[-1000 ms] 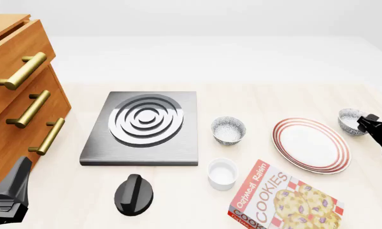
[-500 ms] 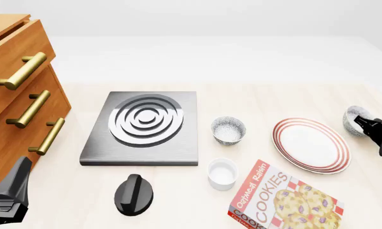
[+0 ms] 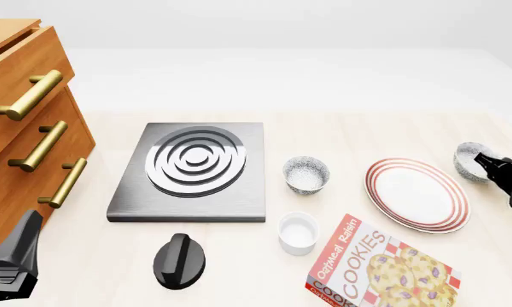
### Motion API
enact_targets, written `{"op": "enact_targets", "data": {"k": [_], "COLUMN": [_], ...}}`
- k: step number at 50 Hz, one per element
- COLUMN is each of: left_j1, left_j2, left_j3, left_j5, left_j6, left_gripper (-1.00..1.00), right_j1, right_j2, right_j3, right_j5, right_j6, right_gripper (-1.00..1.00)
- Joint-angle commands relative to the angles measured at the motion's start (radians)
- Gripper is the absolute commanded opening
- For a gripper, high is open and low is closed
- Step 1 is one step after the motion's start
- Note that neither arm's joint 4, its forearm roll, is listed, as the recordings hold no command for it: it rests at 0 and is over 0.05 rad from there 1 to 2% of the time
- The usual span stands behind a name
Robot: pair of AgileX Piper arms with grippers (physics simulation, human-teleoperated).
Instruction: Pick the akita bowl next to the plate and place it on the plate.
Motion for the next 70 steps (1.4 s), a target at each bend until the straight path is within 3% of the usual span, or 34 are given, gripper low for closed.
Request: {"op": "enact_targets", "data": {"k": [1,37,70], "left_j1": [0.0,0.0,0.0], "left_j2": [0.0,0.0,0.0], "left_j3": [0.0,0.0,0.0], "left_j5": [0.0,0.0,0.0], "left_j6": [0.0,0.0,0.0], "left_gripper": [1.0,1.0,1.0], "right_j1": [0.012,0.035,0.081], "right_j2": [-0.046,-0.255,-0.431], "right_j3": [0.034,0.095,0.182], "right_j5": [0.032,0.094,0.132], "right_j6": [0.038,0.095,0.112], "right_gripper": [-1.0,-1.0,-1.0]}}
